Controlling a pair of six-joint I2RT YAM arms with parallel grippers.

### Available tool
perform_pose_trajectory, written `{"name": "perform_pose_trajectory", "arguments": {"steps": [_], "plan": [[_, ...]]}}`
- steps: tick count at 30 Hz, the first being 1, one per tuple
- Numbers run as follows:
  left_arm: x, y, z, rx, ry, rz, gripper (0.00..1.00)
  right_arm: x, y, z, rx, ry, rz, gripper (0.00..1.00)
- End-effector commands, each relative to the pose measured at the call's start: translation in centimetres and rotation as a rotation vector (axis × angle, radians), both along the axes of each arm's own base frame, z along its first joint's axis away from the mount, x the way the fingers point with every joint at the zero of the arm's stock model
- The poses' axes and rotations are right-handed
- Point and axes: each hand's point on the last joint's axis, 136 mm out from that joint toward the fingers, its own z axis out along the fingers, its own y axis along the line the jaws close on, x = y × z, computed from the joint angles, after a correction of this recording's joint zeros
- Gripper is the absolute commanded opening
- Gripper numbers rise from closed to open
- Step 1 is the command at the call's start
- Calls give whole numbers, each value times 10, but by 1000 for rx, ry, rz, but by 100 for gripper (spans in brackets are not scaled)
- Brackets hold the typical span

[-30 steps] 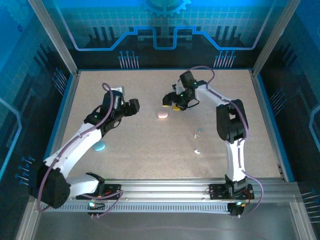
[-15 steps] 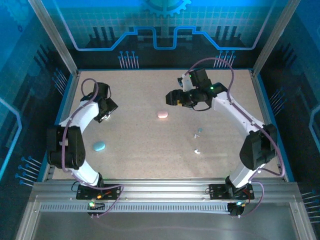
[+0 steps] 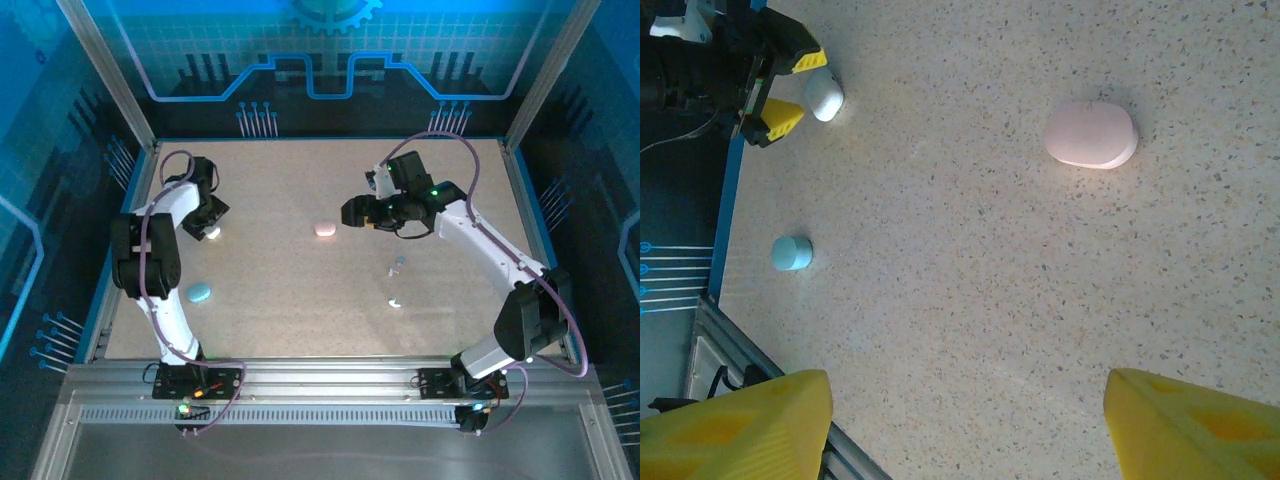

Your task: Insert wireless bluetooth earbuds into charging case

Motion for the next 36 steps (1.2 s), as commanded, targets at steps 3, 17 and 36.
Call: {"name": "perform_pose_trajectory", "arguments": {"steps": [3,17,36], "plan": [[-9,8,-12,9,97,48,70,-4,-2,0,-11,8,-14,73],[-10,16,-33,34,154,45,62,-6,-4,-9,-25,33,-18,73],[11,-40,23,51,-31,-358,46,-3,-26,-22,-47,62,-112,73]]}}
